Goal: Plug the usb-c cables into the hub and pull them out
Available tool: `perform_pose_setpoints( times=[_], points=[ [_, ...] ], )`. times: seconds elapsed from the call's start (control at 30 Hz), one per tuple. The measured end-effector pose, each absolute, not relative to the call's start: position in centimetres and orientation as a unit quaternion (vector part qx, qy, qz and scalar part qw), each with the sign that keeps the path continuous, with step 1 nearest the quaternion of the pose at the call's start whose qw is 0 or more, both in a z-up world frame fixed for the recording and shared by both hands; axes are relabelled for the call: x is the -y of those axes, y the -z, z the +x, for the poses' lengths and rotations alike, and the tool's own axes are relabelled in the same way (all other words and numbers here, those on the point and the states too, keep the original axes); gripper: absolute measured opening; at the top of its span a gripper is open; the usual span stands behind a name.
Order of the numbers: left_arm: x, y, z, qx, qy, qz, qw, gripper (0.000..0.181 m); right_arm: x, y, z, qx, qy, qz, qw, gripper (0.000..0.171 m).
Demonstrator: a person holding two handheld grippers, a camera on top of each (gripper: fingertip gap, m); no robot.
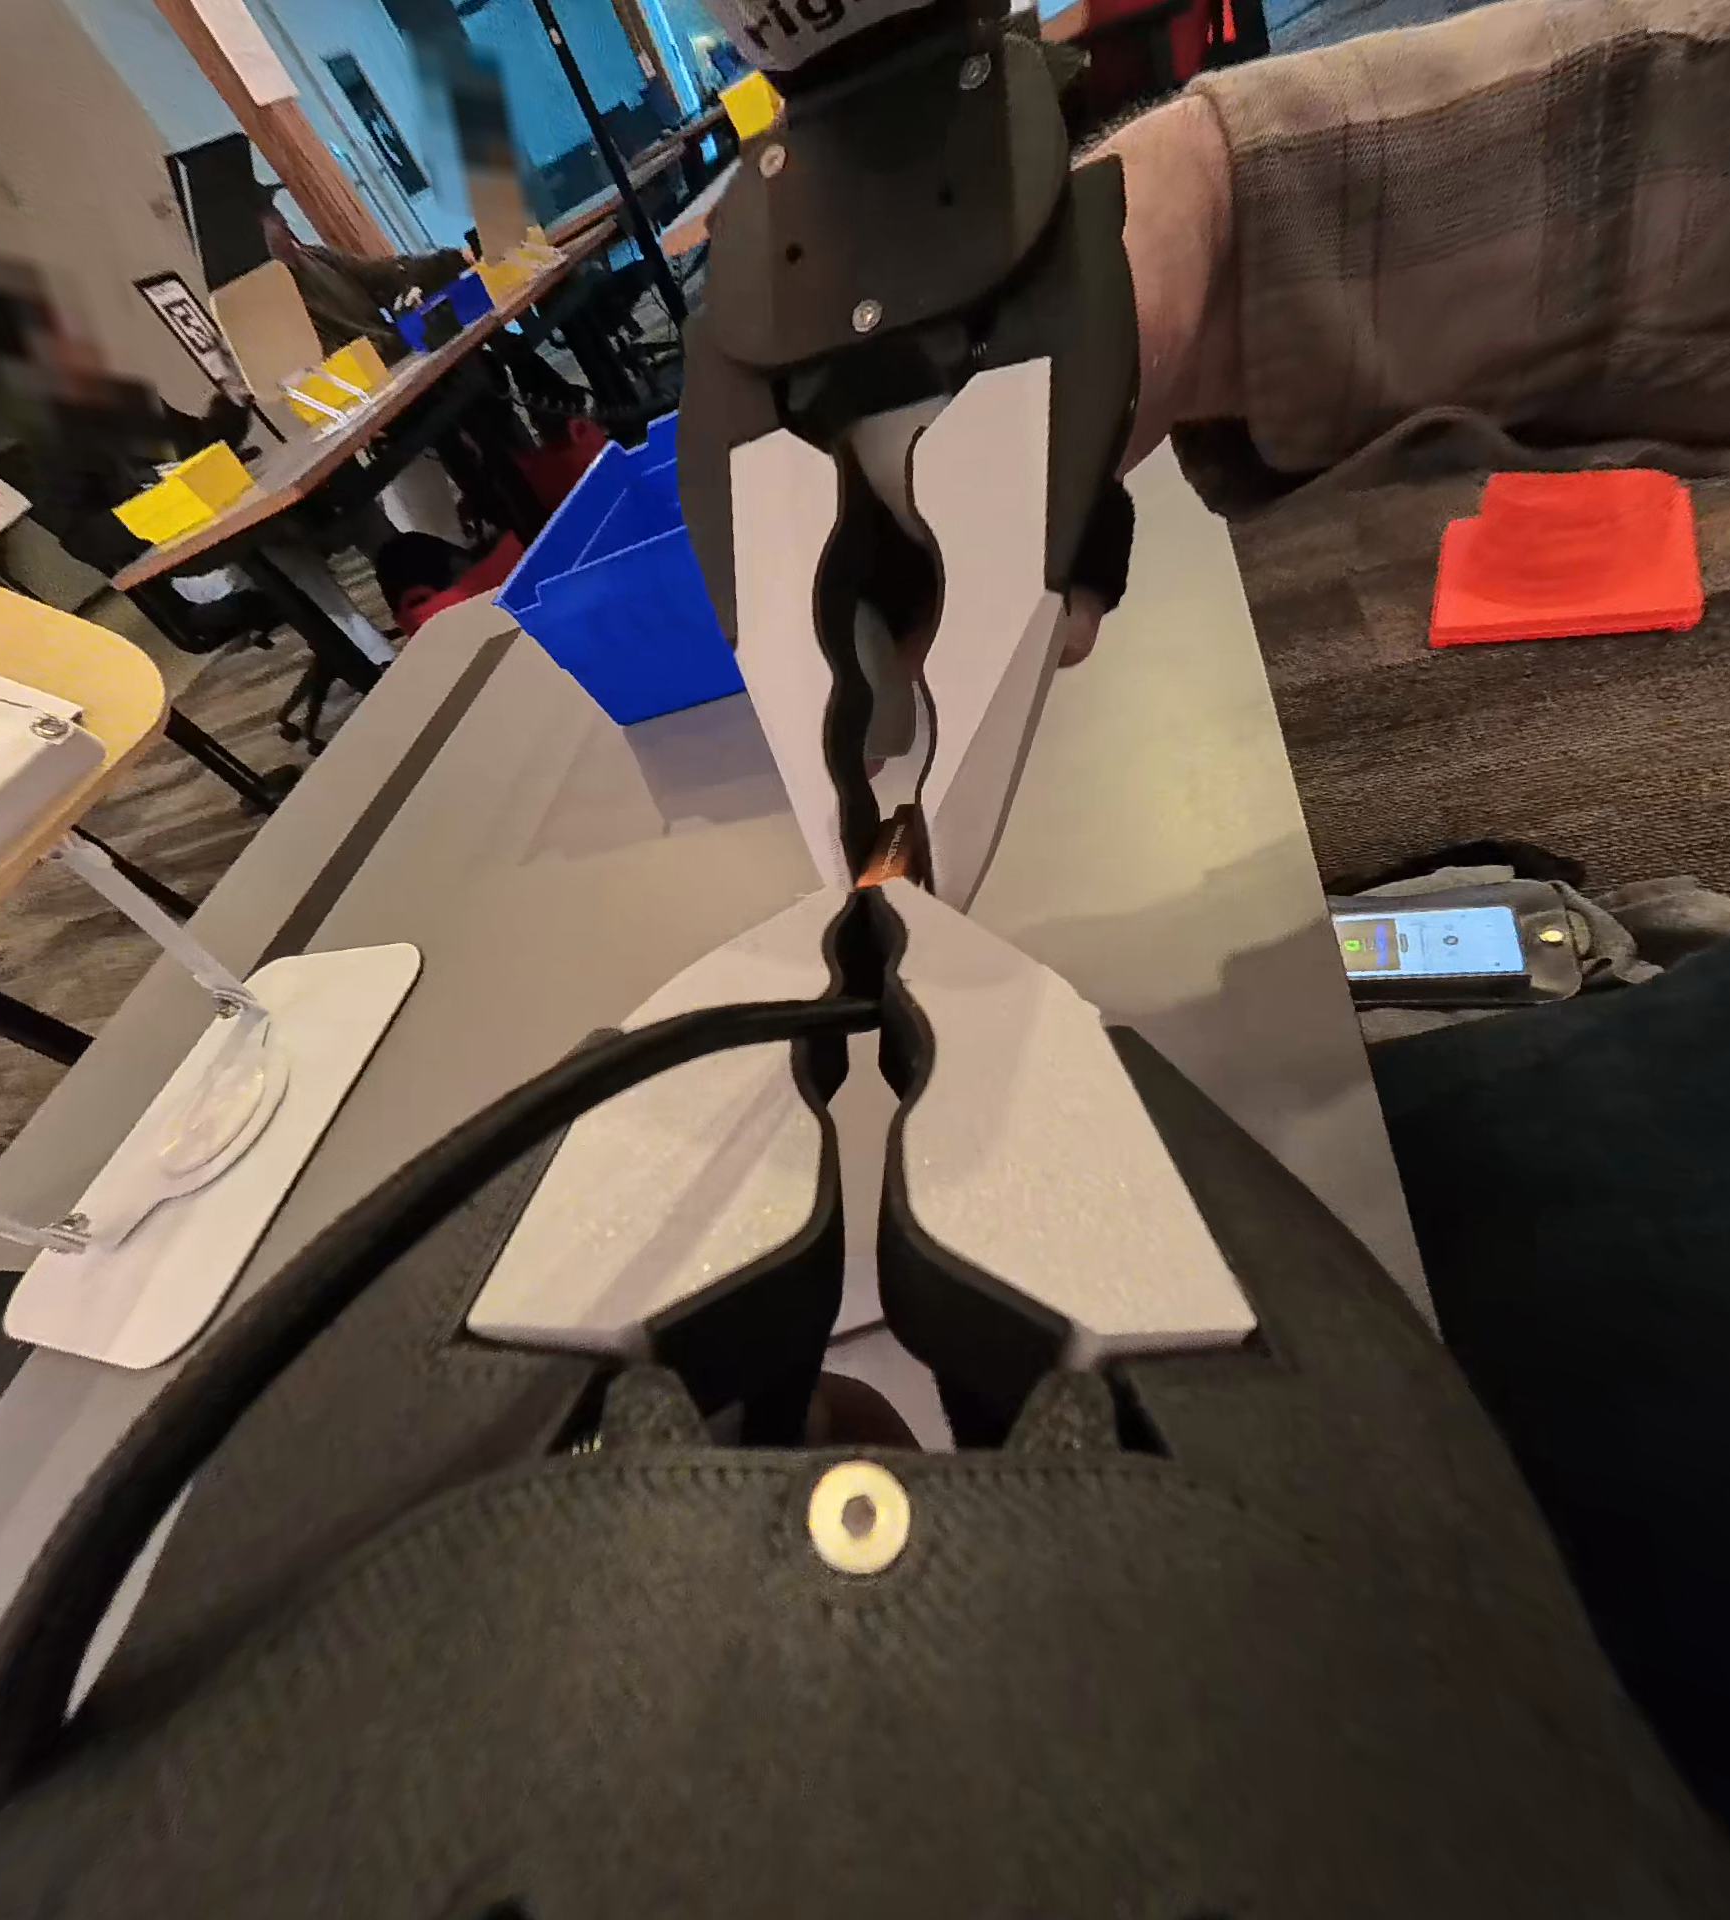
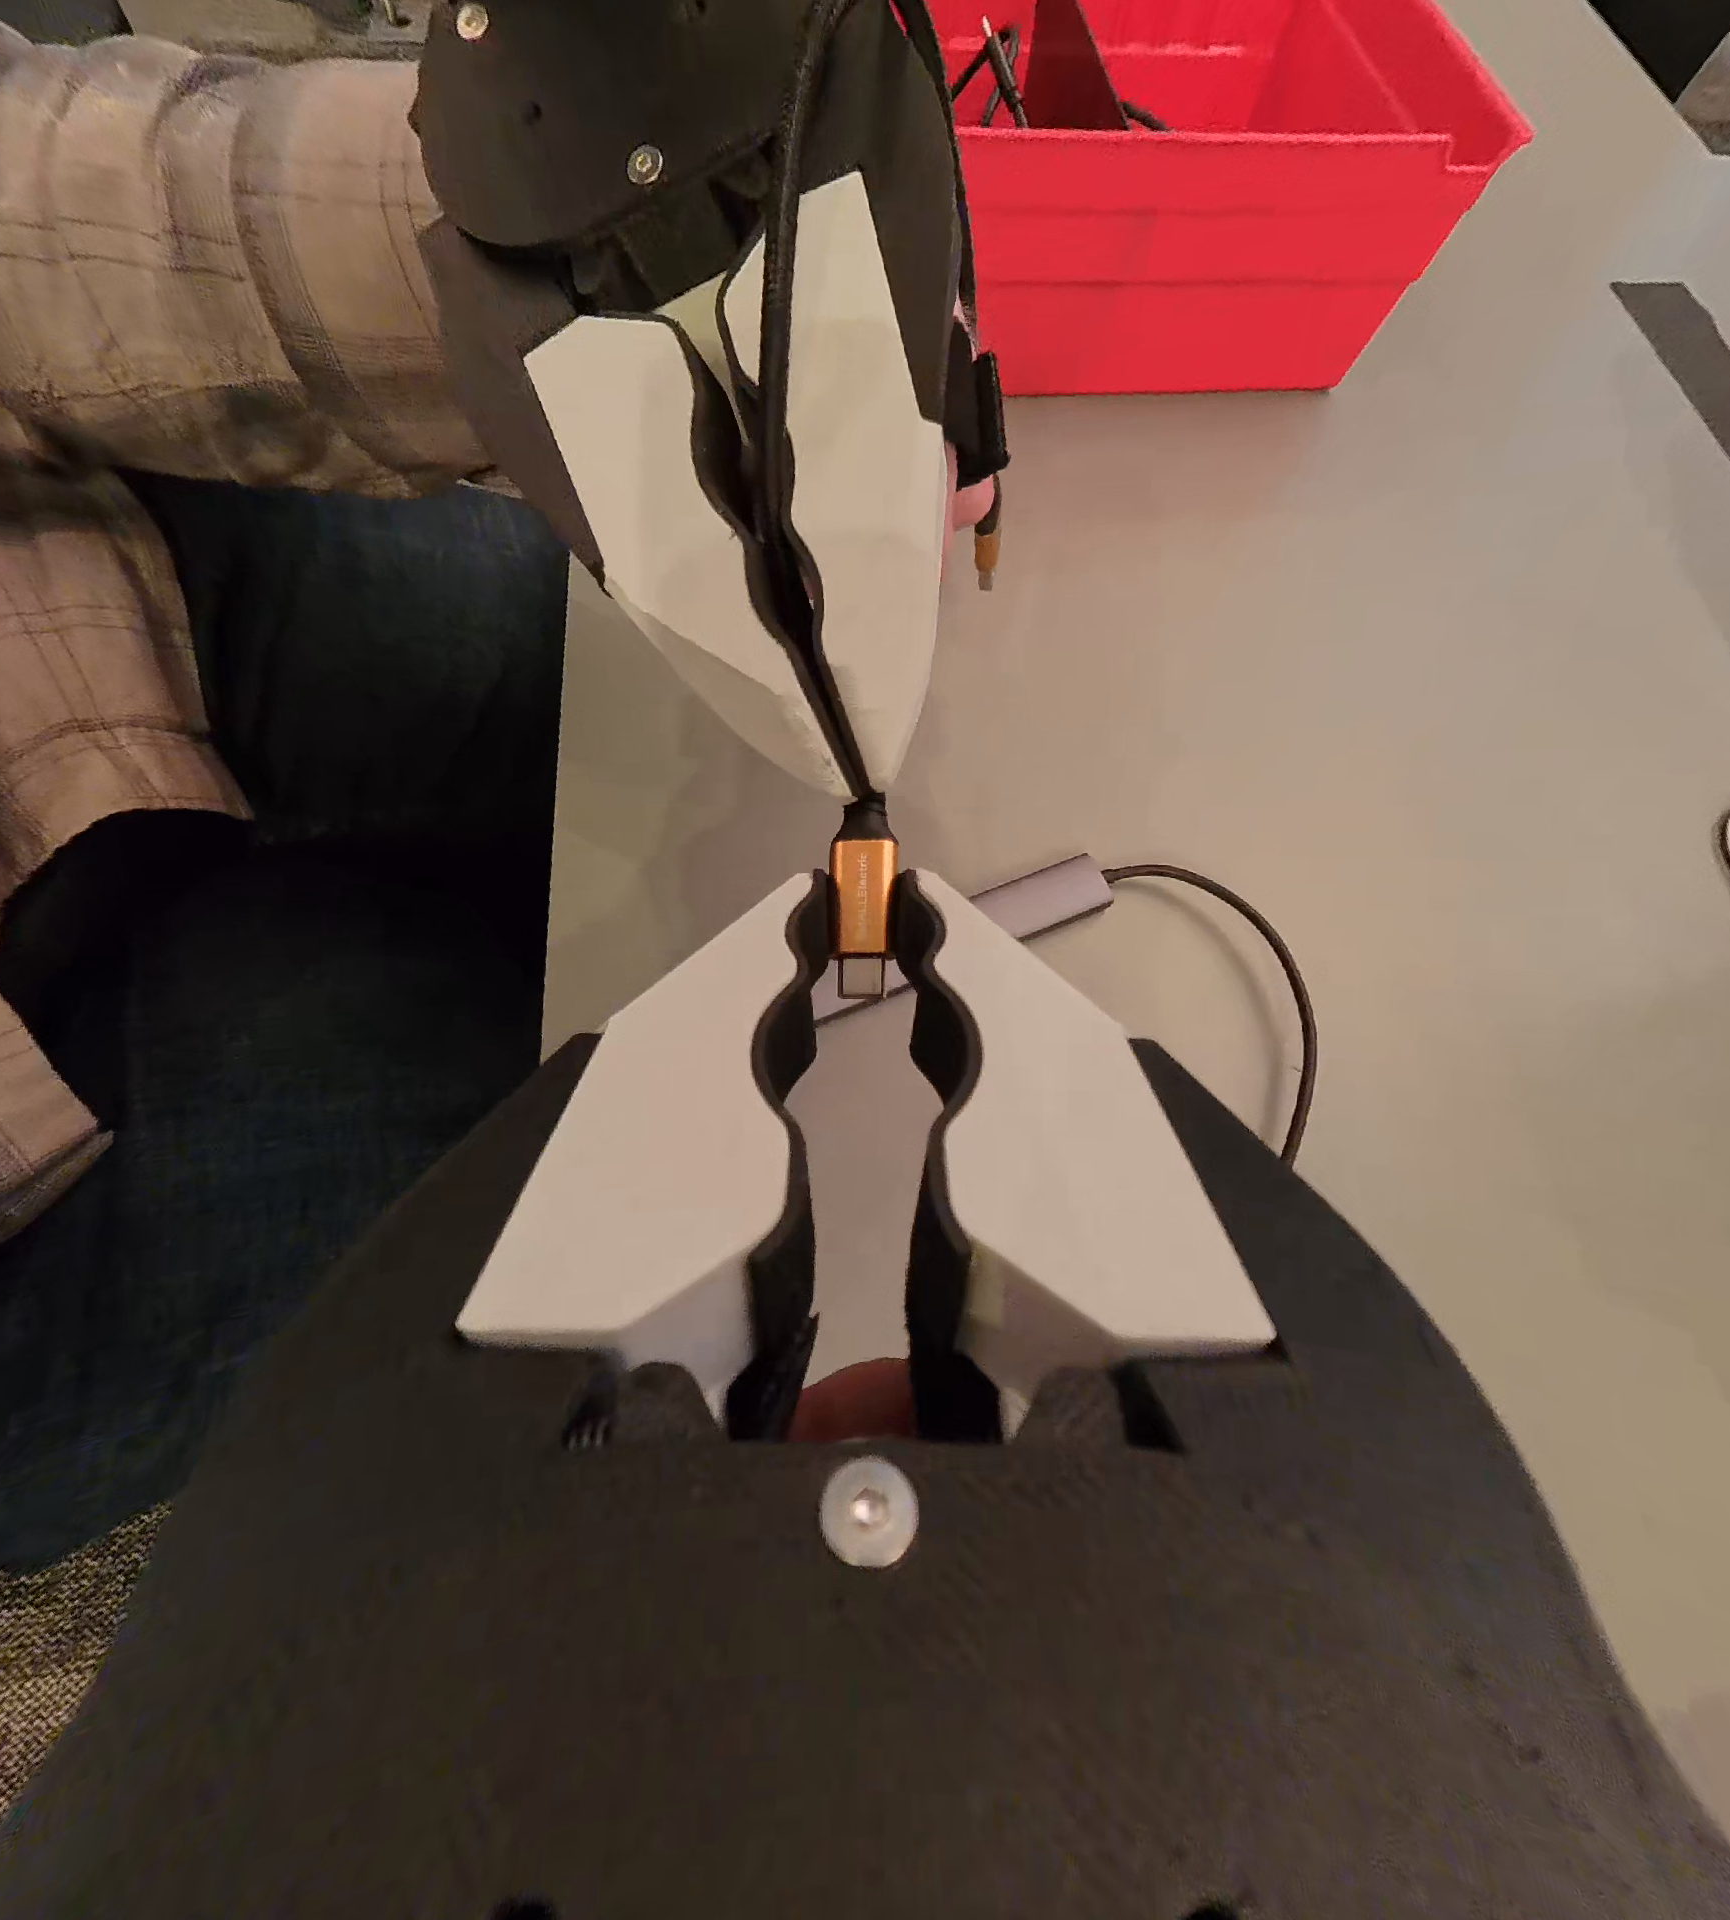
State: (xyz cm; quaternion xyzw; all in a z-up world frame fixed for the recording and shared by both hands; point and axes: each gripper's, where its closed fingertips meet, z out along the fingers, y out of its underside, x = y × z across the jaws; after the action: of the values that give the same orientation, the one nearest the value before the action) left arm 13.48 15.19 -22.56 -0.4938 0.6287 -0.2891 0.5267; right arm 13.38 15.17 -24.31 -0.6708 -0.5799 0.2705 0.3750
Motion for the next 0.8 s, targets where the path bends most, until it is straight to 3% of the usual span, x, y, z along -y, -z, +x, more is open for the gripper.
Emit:
perform_pose_setpoints(
  times=[0.27, 0.47, 0.8],
  points=[
    [-14.9, 22.9, 13.4, -0.645, 0.271, -0.485, 0.525, 0.001, -14.8, 24.8, 13.4, 0.590, -0.264, -0.672, 0.361, 0.010],
    [-15.0, 22.9, 13.5, -0.646, 0.270, -0.488, 0.521, 0.013, -14.6, 24.9, 13.4, 0.595, -0.260, -0.671, 0.357, 0.010],
    [-14.6, 23.7, 13.6, -0.659, 0.274, -0.498, 0.492, 0.009, -14.6, 25.1, 13.4, 0.604, -0.247, -0.669, 0.356, 0.010]
  ],
)
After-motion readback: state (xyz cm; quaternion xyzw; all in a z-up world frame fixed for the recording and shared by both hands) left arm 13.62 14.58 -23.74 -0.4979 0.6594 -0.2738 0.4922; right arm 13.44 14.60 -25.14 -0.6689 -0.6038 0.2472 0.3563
